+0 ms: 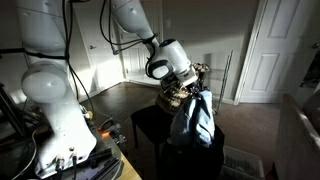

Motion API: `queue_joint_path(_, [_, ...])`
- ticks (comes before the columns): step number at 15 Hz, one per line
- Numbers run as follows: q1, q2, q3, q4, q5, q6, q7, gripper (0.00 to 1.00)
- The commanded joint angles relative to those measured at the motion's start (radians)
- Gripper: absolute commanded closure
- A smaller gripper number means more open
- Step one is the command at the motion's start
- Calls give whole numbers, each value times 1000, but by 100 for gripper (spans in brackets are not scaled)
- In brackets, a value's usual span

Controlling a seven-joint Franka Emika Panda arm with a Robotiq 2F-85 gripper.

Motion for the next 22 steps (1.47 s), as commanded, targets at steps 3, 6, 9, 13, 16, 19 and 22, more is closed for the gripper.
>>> queue_joint_path(3, [138,2,-152,91,-9,-110,44,98])
queue_joint_path(6, [169,-26,-181,117,-7,-157,69,98])
queue_joint_path(9, [202,-21,-202,136,-12,-128,85,98])
queue_joint_path(13, [237,34,-220,145,-30,-84,59,98])
queue_joint_path(16, [270,74,-251,132,-93,-126,25,98])
queue_joint_path(19, [274,104,-243,130,-142,-170,9,98])
queue_joint_path(22, [277,117,-231,131,-185,-226,-1,98])
